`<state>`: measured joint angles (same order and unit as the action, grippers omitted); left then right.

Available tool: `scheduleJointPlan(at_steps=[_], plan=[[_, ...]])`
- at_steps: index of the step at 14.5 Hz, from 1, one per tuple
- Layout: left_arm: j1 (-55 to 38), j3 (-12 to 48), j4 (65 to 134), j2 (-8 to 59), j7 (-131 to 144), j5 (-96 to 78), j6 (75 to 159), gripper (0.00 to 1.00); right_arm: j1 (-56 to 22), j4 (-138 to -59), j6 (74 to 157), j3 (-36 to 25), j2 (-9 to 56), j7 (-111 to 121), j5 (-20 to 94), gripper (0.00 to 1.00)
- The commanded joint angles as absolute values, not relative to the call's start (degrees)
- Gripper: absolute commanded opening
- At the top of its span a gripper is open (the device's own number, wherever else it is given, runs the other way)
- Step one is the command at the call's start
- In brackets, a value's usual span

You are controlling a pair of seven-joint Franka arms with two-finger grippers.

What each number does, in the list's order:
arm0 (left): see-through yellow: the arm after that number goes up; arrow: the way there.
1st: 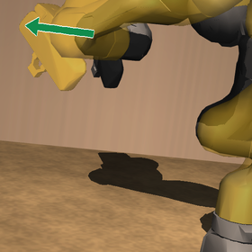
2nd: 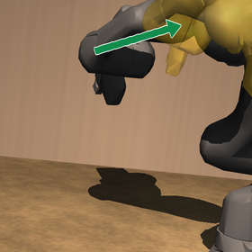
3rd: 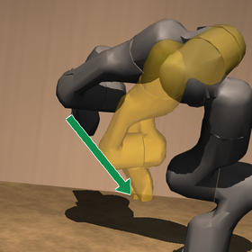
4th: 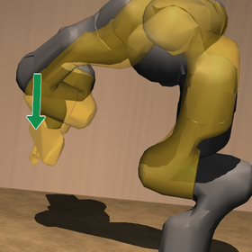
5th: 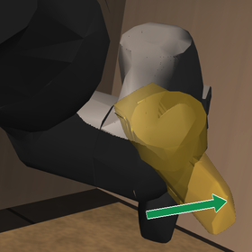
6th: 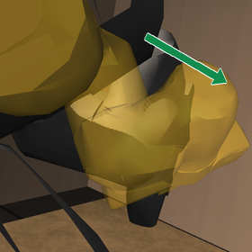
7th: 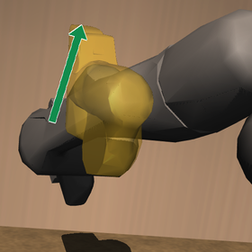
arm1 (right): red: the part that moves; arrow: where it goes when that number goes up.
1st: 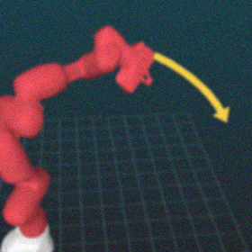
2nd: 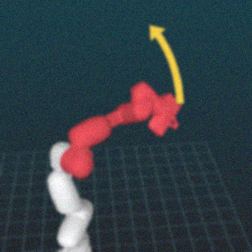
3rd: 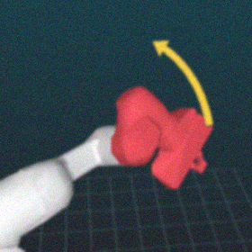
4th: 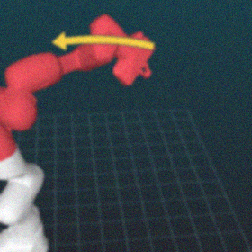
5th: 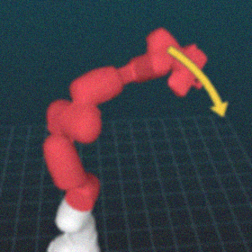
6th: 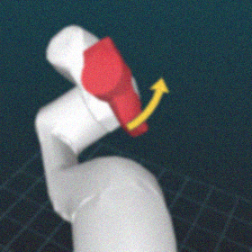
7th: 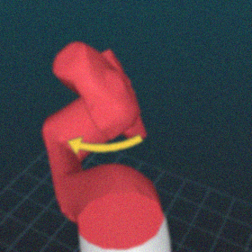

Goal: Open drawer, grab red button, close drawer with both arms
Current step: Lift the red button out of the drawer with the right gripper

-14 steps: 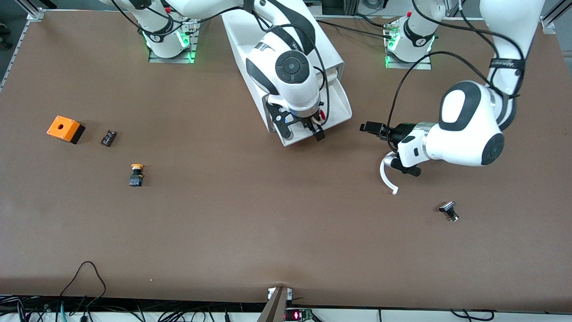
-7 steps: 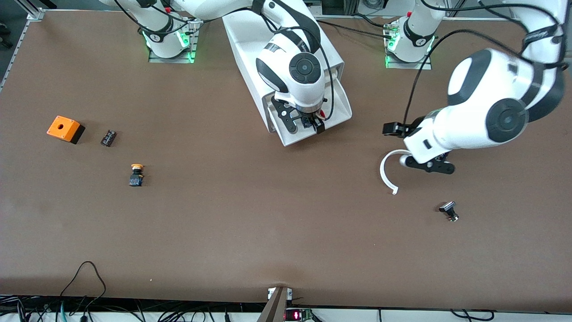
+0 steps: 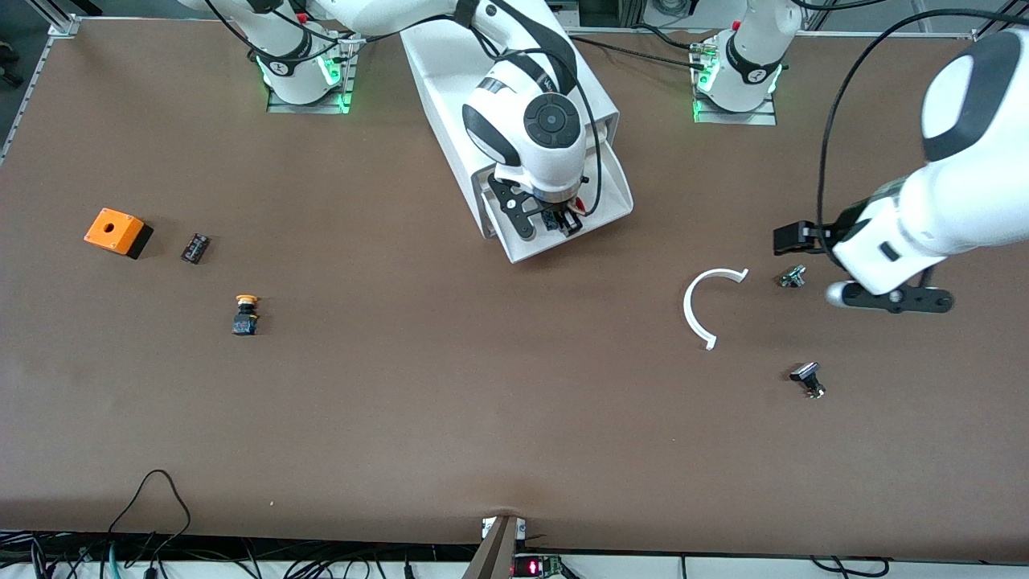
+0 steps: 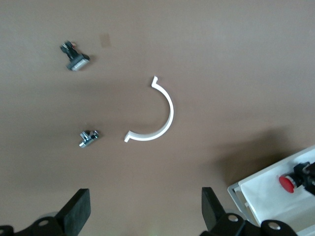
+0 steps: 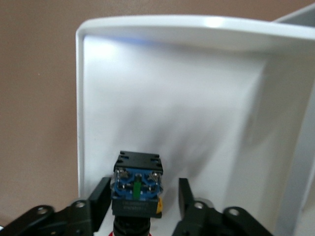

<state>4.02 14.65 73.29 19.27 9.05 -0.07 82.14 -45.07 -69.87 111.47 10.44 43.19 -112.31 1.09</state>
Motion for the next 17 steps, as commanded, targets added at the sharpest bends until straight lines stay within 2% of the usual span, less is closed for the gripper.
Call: scheduleJointPlan(at_steps=[1,5,9,13,15,17], plan=[[3.8,14.9,70.3,21.3,15.1,1.5,82.3,0.99,-45.8,-70.6,112.3,10.3,42.5,-113.5,0.2,0.0],[3.2,15.6,70.3,21.3,22.6,1.1,82.2,0.99,-44.7,-70.0,112.0,9.9,40.6,-112.4,0.5,0.0],[3.2,15.6,70.3,21.3,22.6,0.9,82.2,0.99,-39.7,-69.7,111.7,10.0,36.8,-106.3,2.2,0.0],[3.3,16.3,72.2,20.8,22.5,-1.7,82.4,1.0,-33.7,-69.9,107.8,9.8,33.8,-81.4,4.5,0.0],[3.3,16.5,74.3,20.9,22.6,-3.4,88.3,0.99,-30.6,-70.0,102.7,9.7,32.6,-65.0,4.4,0.0],[2.9,17.1,76.2,21.1,22.7,-3.3,94.0,0.99,-29.9,-70.5,100.7,6.6,31.8,-53.9,4.3,0.0]])
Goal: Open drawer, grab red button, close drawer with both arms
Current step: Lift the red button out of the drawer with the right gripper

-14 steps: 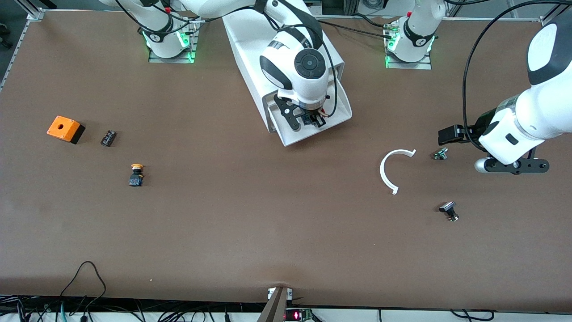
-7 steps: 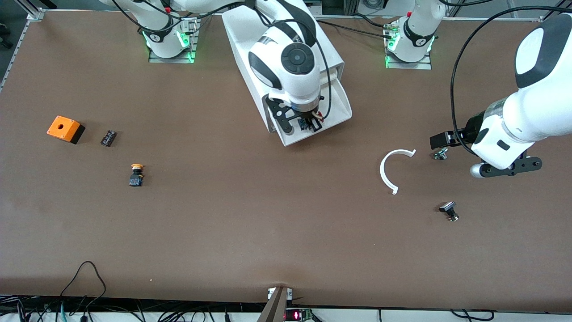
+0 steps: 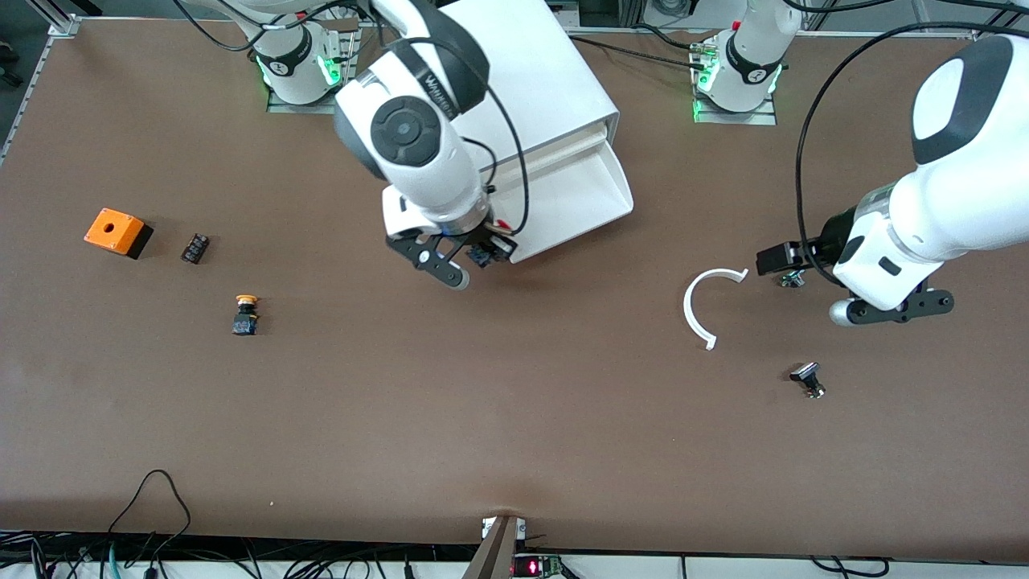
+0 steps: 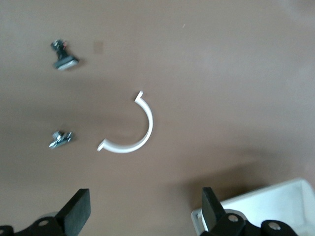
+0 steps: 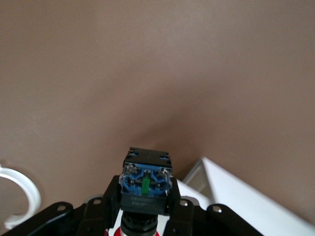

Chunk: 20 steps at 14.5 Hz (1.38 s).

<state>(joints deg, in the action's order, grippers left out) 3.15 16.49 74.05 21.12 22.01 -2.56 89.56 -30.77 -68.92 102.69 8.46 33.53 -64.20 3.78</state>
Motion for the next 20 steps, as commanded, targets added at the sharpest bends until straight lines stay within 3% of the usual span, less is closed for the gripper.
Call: scheduleJointPlan(at_steps=[1,8,12,20], plan=[[2.4,17.7,77.9,21.0,22.8,-3.3,96.7,0.99,-29.9,-70.7,99.7,4.7,31.6,-48.3,4.3,0.0],[-7.9,18.5,95.3,26.5,41.5,-2.4,120.2,0.99,-29.9,-78.1,100.0,-5.8,29.6,-26.5,4.4,0.0],[-12.7,18.8,99.4,26.5,45.5,-2.4,120.1,0.99,-29.8,-86.1,105.5,-11.6,28.4,-16.7,4.5,0.0],[-12.2,22.1,103.4,26.5,44.7,-8.2,119.1,0.99,-25.1,-105.9,132.1,-15.7,27.2,1.5,5.9,0.0]])
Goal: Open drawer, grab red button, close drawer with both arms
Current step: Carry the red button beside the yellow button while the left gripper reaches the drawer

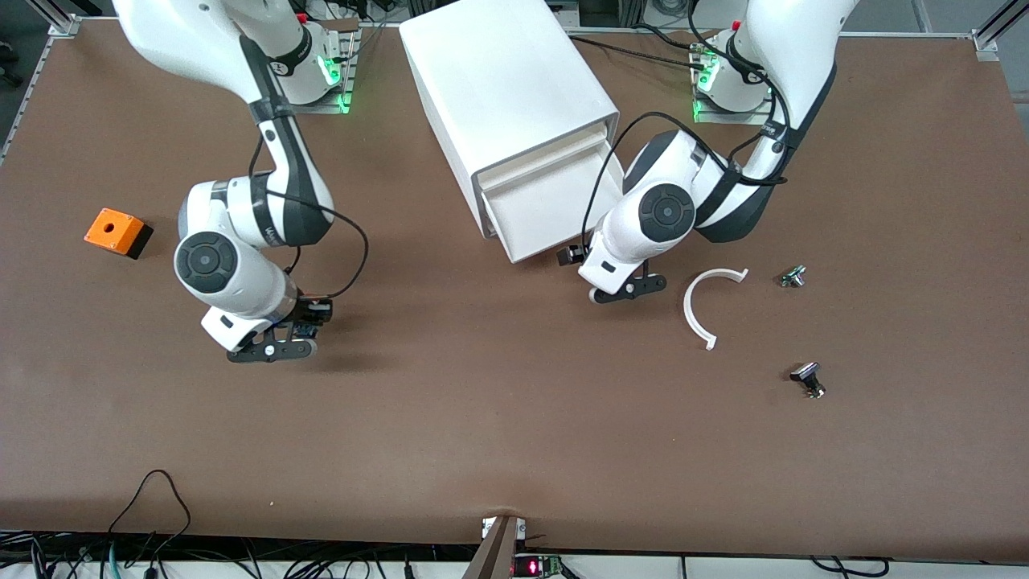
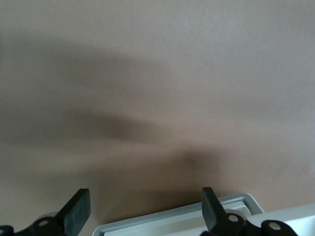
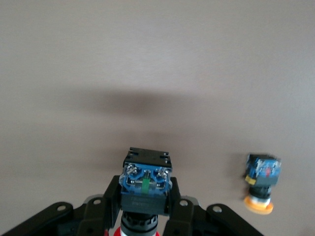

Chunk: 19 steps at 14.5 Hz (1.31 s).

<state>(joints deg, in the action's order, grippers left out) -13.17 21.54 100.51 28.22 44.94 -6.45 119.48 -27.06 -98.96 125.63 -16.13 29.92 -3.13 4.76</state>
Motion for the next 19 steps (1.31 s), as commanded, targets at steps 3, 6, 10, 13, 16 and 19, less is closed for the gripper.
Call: scheduleJointPlan(at_steps=[3,6,10,13,16,19], plan=[[-12.4,23.9,105.4,26.7,44.5,-9.0,119.0,0.99,-23.1,-109.6,138.5,-15.6,28.7,5.5,8.2,0.0],[-12.2,25.0,105.3,26.6,41.3,-12.6,116.0,0.99,-22.1,-110.7,141.1,-15.7,30.8,8.3,10.5,0.0],[-13.5,26.0,105.4,27.2,40.3,-12.9,115.0,0.99,-21.2,-110.9,143.1,-15.6,33.0,9.4,12.3,0.0],[-14.1,27.2,106.2,27.2,41.4,-12.9,115.0,0.99,-21.1,-110.8,143.3,-15.4,33.6,9.4,14.2,0.03],[-15.4,27.7,106.7,27.2,41.9,-13.0,115.0,0.99,-21.4,-110.0,142.6,-15.4,33.4,9.5,14.4,0.85],[-16.6,28.7,106.8,27.3,43.7,-13.0,115.4,0.99,-21.4,-108.6,139.3,-15.4,30.9,9.5,14.4,1.0]])
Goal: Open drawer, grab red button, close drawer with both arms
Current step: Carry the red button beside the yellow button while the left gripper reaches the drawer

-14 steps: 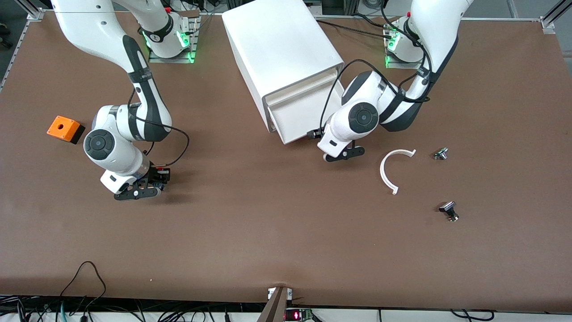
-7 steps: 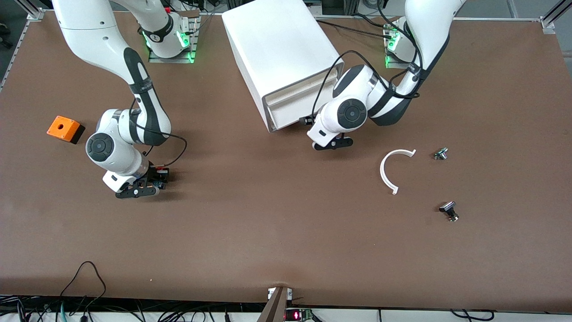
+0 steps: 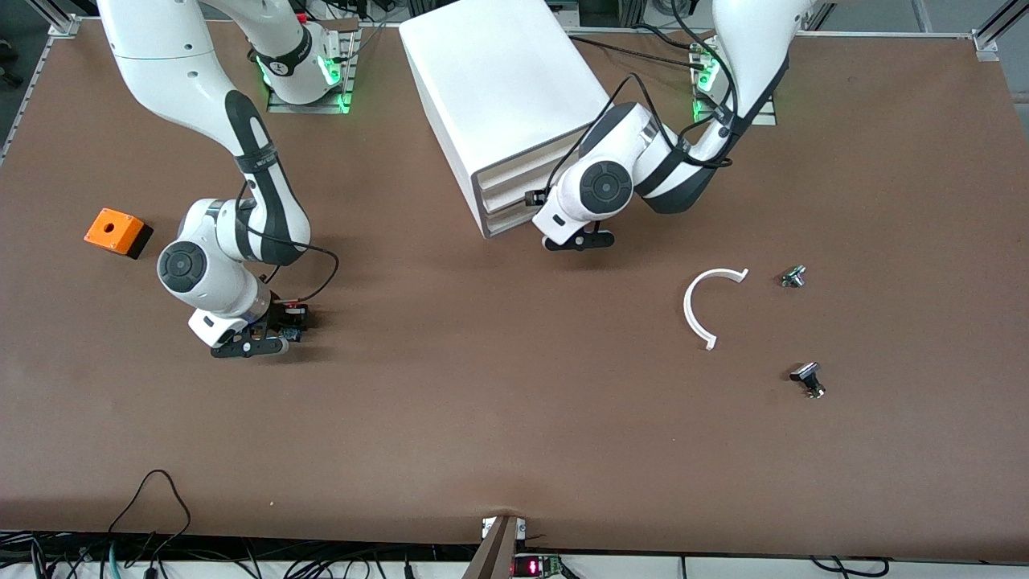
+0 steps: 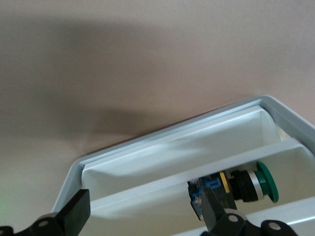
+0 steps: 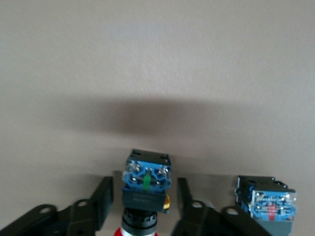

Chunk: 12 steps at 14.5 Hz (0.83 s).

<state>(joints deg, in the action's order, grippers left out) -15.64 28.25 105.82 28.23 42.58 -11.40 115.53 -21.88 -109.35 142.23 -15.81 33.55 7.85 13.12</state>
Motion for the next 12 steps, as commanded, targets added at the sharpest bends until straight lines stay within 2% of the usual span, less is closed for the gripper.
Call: scheduleJointPlan(at_steps=[1,8,10,12], plan=[[-16.6,28.7,106.7,27.3,43.9,-13.0,115.4,0.99,-21.4,-108.3,137.4,-15.4,29.8,9.2,14.4,1.0],[-16.0,28.9,106.3,27.0,43.9,-13.0,115.0,0.99,-21.9,-105.8,134.6,-15.9,21.4,14.1,12.7,1.0],[-14.8,28.6,105.1,25.6,43.2,-12.1,113.8,0.99,-21.9,-103.7,132.0,-16.5,19.8,13.2,12.6,1.0],[-12.1,28.7,101.4,24.9,43.2,-12.0,111.3,1.0,-21.4,-100.6,125.5,-17.1,18.8,12.8,12.6,1.0]])
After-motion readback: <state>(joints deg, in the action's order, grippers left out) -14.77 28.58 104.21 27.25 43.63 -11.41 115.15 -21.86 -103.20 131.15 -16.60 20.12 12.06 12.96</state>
